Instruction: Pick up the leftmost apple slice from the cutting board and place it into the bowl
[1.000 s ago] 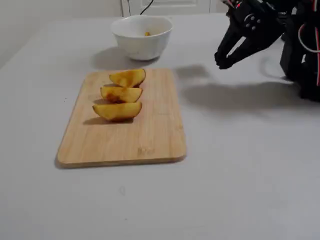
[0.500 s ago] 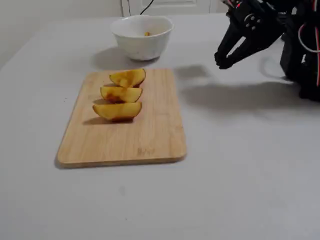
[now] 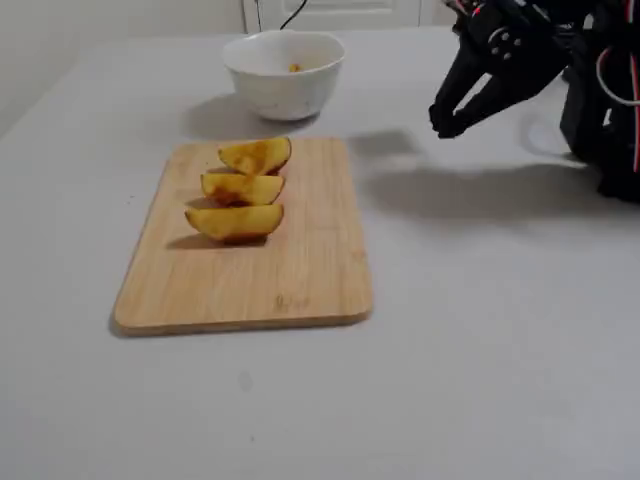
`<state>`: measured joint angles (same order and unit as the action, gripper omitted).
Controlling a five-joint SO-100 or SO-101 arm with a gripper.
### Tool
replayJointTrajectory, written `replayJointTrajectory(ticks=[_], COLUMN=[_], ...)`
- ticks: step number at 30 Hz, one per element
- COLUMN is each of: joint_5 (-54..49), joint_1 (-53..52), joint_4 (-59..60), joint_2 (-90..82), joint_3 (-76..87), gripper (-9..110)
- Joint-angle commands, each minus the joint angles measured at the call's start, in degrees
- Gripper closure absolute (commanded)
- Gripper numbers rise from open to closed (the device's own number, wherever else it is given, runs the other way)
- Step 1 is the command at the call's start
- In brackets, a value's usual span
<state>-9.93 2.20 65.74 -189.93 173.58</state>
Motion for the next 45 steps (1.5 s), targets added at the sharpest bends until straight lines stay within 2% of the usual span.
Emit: replayJointTrajectory(ticks=[1,45], joint_5=[0.53,0.7], joint_1=[0.09,0.35], joint_4=[-0.79,-0.97], joint_2=[-0.53,-0.53], joint_3=[0.0,0.0], gripper=[101,101])
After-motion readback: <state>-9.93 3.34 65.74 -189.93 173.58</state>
